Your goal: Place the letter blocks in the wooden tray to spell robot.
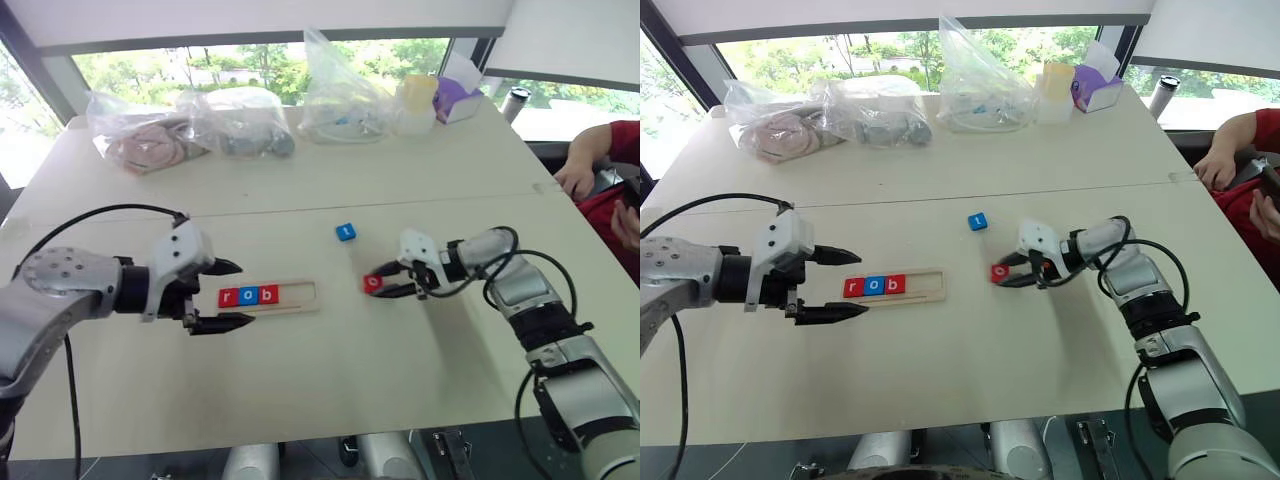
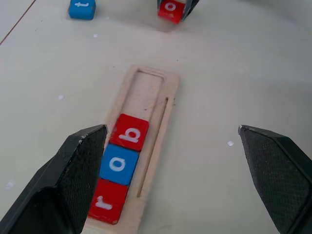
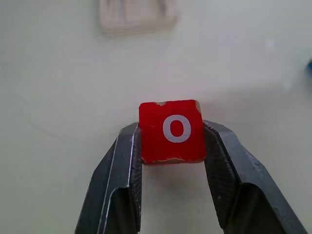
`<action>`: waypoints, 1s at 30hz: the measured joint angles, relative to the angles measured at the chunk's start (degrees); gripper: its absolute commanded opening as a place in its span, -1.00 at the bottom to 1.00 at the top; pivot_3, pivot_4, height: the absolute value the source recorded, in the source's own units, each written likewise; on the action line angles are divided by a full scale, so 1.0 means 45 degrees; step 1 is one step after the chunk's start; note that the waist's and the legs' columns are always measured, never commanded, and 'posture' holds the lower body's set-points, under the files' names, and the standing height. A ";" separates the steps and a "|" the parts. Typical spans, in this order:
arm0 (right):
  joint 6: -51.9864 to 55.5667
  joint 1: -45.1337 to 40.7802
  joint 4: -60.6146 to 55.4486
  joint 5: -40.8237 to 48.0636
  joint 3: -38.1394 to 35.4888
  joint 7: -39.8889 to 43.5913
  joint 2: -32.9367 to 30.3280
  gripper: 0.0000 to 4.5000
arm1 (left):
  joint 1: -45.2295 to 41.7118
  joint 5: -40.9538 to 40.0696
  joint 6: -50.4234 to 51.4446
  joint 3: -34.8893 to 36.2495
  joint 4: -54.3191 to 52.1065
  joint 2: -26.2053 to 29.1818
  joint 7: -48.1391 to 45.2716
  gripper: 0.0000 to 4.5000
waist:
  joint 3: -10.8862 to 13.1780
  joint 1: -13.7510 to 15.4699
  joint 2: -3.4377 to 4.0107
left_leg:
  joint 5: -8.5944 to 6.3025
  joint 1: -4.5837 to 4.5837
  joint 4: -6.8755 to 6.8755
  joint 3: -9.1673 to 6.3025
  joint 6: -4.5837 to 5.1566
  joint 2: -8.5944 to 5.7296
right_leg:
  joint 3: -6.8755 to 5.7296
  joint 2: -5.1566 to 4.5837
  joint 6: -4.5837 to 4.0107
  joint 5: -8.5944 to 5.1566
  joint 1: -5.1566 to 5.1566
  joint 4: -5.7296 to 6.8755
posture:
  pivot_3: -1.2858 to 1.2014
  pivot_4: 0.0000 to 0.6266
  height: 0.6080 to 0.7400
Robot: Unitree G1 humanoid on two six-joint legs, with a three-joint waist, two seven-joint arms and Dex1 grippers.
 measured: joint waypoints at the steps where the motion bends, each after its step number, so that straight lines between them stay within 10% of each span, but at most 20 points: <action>1: 0.0358 -0.0153 -0.0534 0.0064 0.0017 -0.0208 0.0238 -0.47 | 0.0001 0.0096 -0.0130 0.0024 0.0177 0.0088 -0.0087 1.00 | 0.0000 0.0028 0.0005 | 0.0001 0.0000 -0.0003 -0.0009 -0.0002 0.0000 | -0.0003 0.0002 0.0000 -0.0002 -0.0003 0.0004 | 0.03 -0.52 1.00; 11: 0.1389 -0.0576 -0.0911 -0.1133 0.1725 -0.2401 0.2673 -0.47 | 0.1028 0.0528 -0.0481 0.0217 0.0447 0.0427 -0.0360 1.00 | -0.0003 0.0126 0.0000 | 0.0005 -0.0030 0.0009 0.0009 -0.0010 -0.0020 | 0.0000 -0.0036 -0.0029 0.0013 -0.0006 -0.0020 | 0.03 -0.52 1.00; 30: 0.1080 -0.0994 -0.0202 -0.2181 0.2679 -0.2105 0.3073 -0.47 | 0.1593 0.0087 -0.0048 0.0793 -0.0191 -0.0129 0.0619 1.00 | -0.0003 0.0098 0.0000 | 0.0005 -0.0022 0.0005 -0.0004 -0.0009 -0.0012 | -0.0007 -0.0019 -0.0033 0.0020 -0.0008 -0.0007 | 0.03 -0.52 1.00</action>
